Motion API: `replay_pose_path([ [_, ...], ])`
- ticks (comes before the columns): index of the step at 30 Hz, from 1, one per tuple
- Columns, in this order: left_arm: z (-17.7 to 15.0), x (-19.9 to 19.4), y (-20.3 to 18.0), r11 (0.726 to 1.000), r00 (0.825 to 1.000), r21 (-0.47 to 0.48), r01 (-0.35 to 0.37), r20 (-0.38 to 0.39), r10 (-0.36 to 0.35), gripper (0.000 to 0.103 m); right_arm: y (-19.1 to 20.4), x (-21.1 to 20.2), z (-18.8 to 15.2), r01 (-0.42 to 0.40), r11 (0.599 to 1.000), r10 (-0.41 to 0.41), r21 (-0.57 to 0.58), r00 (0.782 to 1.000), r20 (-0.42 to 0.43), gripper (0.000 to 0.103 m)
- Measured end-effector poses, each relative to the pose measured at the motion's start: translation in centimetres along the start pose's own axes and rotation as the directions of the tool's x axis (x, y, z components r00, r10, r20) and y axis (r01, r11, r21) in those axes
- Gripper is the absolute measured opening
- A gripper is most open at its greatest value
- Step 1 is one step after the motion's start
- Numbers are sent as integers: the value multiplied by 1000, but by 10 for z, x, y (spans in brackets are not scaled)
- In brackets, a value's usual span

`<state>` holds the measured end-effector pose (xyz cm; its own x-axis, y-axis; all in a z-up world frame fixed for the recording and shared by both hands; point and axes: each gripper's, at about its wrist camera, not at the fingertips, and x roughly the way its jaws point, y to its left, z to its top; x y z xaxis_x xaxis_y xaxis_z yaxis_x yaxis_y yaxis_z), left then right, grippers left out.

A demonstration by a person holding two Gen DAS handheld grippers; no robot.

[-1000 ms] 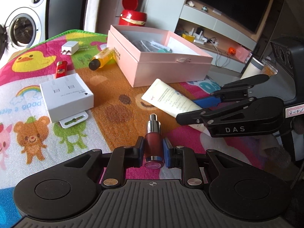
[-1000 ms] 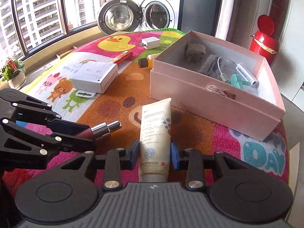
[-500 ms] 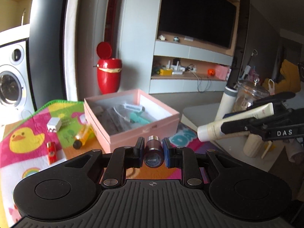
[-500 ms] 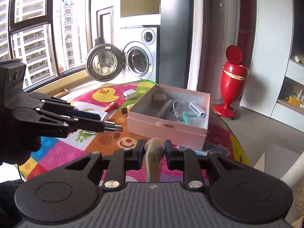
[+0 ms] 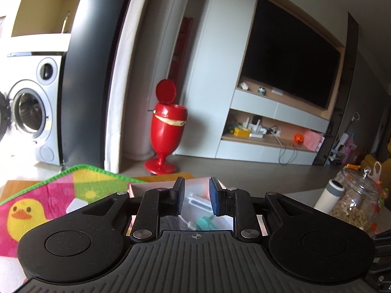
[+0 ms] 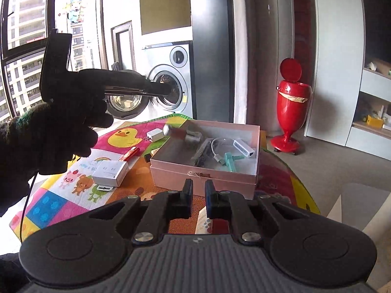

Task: Organize rigid objects
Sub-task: 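Lower the lipstick and tube into the pink box and open both grippers, then grasp the amber bottle with the left gripper while the right grasps the white charger box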

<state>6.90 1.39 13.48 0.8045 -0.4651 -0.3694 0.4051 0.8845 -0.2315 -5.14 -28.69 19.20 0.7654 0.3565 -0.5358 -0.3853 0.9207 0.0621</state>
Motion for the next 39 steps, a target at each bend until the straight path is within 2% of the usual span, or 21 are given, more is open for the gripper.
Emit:
replay_pose_path([
  [3,-23,-10,16,998,998,-51,-19,-64,16,24,0,9,-4,-21,999,19,-31,999,-37,11],
  [5,-42,-19,24,994,990,-79,-69,-129,59,24,4,20,-12,-4,997,-1,-71,997,-76,18],
  [6,-49,-22,28,991,984,-93,-92,-164,76,24,8,28,-19,20,994,-30,-109,995,-100,27],
  [7,-58,-28,32,988,977,-111,-105,-198,82,24,14,39,-28,52,986,-73,-159,989,-130,34],
  [8,-66,-33,36,986,973,-127,-104,-217,74,24,17,46,-34,66,981,-95,-184,984,-150,35],
  [9,-73,-39,40,985,971,-142,-97,-230,63,24,19,57,-43,75,976,-114,-206,977,-182,35],
  [11,-84,-46,44,985,968,-146,-94,-246,56,24,18,69,-53,54,980,-99,-191,967,-236,35],
  [15,-101,-57,40,990,957,-81,-119,-275,93,24,7,89,-64,29,993,-66,-117,944,-325,35],
  [18,-112,-63,42,989,954,-97,-115,-288,82,24,7,87,-63,16,996,-44,-85,939,-340,29],
  [21,-118,-63,52,984,954,-136,-116,-292,73,24,12,68,-46,-32,998,17,-48,954,-300,26],
  [25,-123,-61,62,978,953,-173,-118,-296,63,24,18,43,7,-55,997,46,-46,985,-168,26],
  [27,-124,-62,63,978,953,-178,-113,-297,56,24,18,42,37,-38,998,33,-54,994,-105,26],
  [30,-125,-66,66,977,954,-180,-115,-293,58,24,15,61,84,29,997,-32,-77,999,-33,26],
  [33,-125,-72,73,970,955,-193,-146,-283,87,24,15,99,113,83,990,-88,-113,995,-39,29],
  [34,-124,-74,76,967,955,-198,-158,-279,99,24,15,110,117,97,989,-103,-109,993,-49,37],
  [35,-121,-75,79,964,956,-203,-172,-272,114,24,15,125,120,105,989,-113,-103,991,-73,40],
  [39,-102,-67,89,970,965,-171,-172,-229,130,24,21,160,105,66,996,-74,-53,985,-156,42],
])
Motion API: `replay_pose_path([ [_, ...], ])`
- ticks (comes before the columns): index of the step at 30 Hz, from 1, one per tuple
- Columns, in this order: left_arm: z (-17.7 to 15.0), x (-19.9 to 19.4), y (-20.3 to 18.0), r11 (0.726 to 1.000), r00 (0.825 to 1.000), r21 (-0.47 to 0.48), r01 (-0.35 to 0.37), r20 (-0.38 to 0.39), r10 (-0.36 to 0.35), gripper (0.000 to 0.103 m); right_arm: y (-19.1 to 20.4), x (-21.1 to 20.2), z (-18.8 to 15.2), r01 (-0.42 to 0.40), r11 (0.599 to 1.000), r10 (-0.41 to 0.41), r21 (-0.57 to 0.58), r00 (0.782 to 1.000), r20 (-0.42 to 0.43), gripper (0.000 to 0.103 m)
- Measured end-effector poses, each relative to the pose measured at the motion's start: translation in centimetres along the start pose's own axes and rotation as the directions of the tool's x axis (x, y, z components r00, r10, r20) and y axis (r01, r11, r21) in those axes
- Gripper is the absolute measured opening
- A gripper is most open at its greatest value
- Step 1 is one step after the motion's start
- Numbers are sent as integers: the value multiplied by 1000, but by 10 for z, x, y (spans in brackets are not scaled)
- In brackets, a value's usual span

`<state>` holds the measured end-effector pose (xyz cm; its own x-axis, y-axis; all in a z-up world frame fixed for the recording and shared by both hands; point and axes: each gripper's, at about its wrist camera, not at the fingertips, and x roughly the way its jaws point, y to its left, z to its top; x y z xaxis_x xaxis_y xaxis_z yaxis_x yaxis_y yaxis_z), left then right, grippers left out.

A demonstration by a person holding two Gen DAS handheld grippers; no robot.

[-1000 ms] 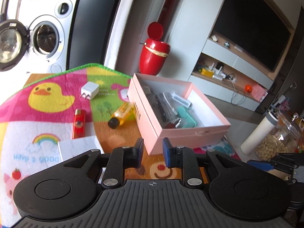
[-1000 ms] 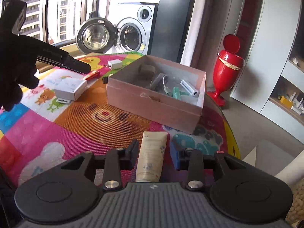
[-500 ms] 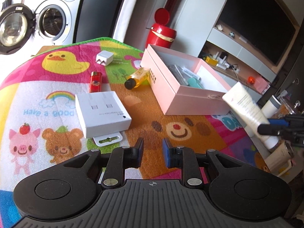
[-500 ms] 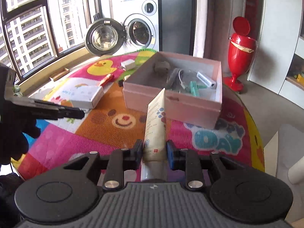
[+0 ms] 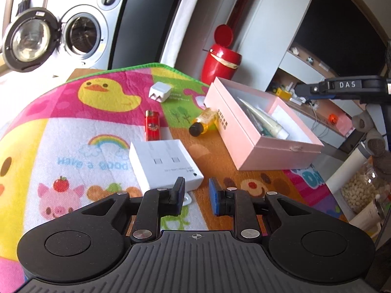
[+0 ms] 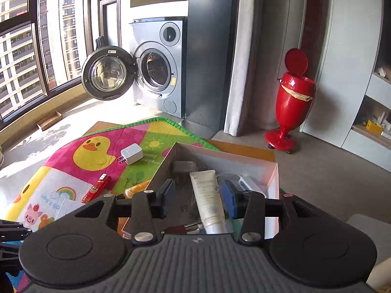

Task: Organize rigid objects
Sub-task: 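Grasp the amber bottle with the left gripper while the right grasps the white charger box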

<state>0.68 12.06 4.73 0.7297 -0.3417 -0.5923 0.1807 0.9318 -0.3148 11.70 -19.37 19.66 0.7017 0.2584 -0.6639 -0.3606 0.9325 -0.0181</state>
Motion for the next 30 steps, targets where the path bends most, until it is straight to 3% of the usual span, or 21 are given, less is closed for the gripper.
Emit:
replay_pose_path([
  [7,63,57,-14,988,1000,153,-20,8,19,24,40,5,-58,-31,986,22,-162,998,-60,51],
  [10,86,91,-21,981,999,193,7,-37,0,24,42,-3,-71,-48,983,37,-176,997,-67,54],
  [14,96,137,-33,967,991,254,-16,-127,50,24,40,-11,-83,-89,984,77,-156,994,-80,57],
  [17,94,163,-38,957,980,288,-43,-172,96,34,42,-16,-95,-111,980,98,-164,992,-82,58],
  [19,90,173,-39,955,972,291,-55,-201,118,33,47,-18,-103,-116,976,104,-183,992,-78,62],
  [22,86,172,-36,959,977,280,-52,-185,106,32,54,-16,-111,-113,972,100,-208,992,-71,62],
  [25,86,159,-20,980,982,198,-19,-183,56,32,59,-14,-114,-121,971,109,-208,992,-69,62],
  [30,76,111,11,993,993,110,-30,-107,42,32,69,-10,-112,-155,968,145,-196,987,-67,62],
])
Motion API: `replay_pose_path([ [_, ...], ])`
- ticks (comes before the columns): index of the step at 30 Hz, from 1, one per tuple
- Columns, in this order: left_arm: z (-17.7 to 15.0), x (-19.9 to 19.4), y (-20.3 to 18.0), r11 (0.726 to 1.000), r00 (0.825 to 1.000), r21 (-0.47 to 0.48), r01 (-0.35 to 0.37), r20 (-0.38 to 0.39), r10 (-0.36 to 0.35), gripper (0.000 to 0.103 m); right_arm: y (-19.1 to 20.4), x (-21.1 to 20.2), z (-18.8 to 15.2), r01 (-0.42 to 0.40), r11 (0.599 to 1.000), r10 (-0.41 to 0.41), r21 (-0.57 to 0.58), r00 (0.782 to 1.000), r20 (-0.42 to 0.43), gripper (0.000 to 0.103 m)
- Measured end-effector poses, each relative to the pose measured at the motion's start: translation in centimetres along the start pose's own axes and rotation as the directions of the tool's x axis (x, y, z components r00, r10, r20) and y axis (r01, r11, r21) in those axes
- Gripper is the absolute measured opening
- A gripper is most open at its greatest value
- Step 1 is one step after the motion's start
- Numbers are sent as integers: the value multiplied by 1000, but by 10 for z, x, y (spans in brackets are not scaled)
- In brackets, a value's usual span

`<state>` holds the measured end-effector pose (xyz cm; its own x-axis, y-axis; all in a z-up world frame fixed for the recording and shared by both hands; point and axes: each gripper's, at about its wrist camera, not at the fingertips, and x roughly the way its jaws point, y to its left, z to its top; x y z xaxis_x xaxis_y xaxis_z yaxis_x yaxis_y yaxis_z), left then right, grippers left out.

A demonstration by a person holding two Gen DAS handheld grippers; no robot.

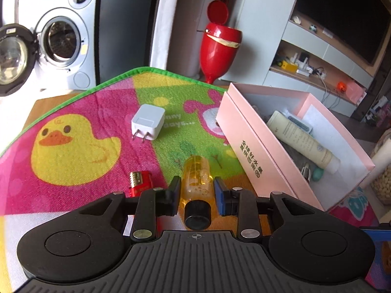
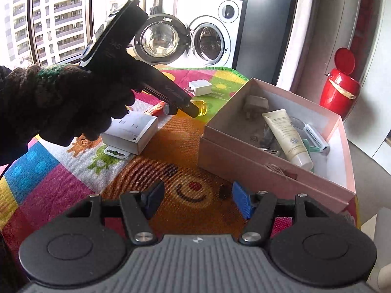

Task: Organize rigid objects
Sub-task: 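Grasp the amber bottle with the left gripper while the right grasps the white charger box, then carry the bottle and charger box over the pink box and release both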

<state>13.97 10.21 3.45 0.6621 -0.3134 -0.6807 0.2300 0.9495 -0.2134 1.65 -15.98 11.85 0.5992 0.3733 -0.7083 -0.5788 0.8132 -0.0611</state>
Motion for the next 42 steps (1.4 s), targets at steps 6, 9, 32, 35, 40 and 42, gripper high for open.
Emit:
replay_pose_path([
  [6,-37,-70,42,991,992,-133,-9,125,26,32,25,10,12,-35,999,35,-25,999,1,62],
  [9,-59,-95,56,986,984,-154,-64,155,88,32,38,17,19,-52,998,52,-36,999,-1,65],
  [32,-106,-101,62,983,984,-118,-141,94,153,33,76,81,48,-184,983,184,16,980,-71,70],
  [35,-108,-98,49,992,992,-86,-91,83,98,32,69,58,32,-182,983,179,-29,982,-63,70],
  [40,-113,-92,13,999,998,24,-25,55,24,33,52,23,6,-136,989,133,-54,989,-58,70],
  [42,-115,-90,1,999,999,39,7,40,-9,33,40,11,-3,-111,993,109,-37,993,-52,70],
])
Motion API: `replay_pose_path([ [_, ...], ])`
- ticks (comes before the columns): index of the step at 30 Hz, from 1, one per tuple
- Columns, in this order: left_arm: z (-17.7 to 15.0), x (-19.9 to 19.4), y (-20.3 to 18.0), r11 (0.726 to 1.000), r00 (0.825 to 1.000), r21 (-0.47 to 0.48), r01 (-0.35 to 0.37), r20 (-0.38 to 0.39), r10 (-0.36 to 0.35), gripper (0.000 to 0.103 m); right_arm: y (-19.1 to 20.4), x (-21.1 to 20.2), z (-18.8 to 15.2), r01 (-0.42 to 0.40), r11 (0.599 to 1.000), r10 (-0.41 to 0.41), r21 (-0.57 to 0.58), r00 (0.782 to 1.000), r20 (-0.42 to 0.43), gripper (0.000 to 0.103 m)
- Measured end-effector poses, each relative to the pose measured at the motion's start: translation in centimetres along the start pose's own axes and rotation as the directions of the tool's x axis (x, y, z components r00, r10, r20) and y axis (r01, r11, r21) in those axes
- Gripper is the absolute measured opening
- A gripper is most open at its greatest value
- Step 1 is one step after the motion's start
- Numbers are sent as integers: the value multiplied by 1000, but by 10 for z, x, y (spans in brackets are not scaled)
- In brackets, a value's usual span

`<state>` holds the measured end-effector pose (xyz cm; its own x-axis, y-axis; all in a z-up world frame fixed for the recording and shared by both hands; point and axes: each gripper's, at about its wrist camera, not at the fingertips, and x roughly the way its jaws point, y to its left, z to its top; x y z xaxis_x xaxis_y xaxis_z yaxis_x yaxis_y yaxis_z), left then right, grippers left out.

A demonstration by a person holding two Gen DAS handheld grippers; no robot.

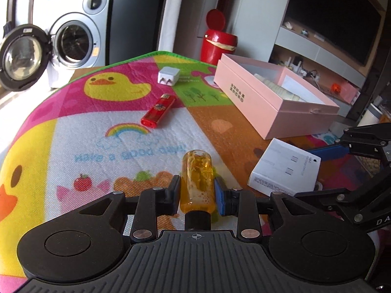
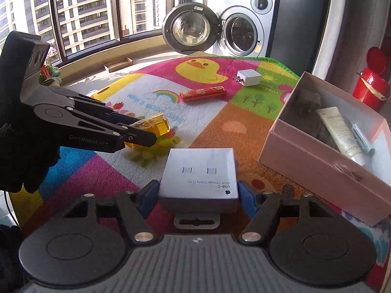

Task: Organize rigid objects
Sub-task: 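Carry the bottle and charger box over the pink box and release both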

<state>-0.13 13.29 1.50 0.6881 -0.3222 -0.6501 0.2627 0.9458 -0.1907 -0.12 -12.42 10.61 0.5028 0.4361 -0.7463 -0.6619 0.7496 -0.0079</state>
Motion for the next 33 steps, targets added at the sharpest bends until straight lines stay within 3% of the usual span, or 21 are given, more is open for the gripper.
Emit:
replay_pose_path([
  [3,-3,3,-15,1000,1000,2,23,-10,-23,33,-16,-14,-10,24,998,-24,57,1000,1,70],
  [11,-3,7,-23,999,1000,-46,-11,-2,11,32,-32,-14,-29,37,987,-31,157,999,-37,70],
  [15,-1,7,-23,998,1000,-58,-14,-15,13,32,-34,-5,-28,38,982,-31,186,999,-42,78],
  [23,4,10,-30,998,998,-34,-54,-45,52,33,-18,17,-18,74,992,-70,106,997,-41,78],
  [25,4,11,-33,998,997,-28,-64,-49,62,33,-17,13,-21,63,994,-60,91,998,-33,69],
  [29,3,10,-37,997,996,-11,-78,-49,77,33,-18,-10,-27,52,996,-51,72,999,-4,69],
  [31,1,8,-41,998,997,7,-64,-51,64,32,-22,-26,-29,46,995,-47,86,999,16,69],
  [33,-3,5,-48,1000,998,30,-6,-61,8,32,-30,-43,-31,50,992,-55,112,998,43,69],
])
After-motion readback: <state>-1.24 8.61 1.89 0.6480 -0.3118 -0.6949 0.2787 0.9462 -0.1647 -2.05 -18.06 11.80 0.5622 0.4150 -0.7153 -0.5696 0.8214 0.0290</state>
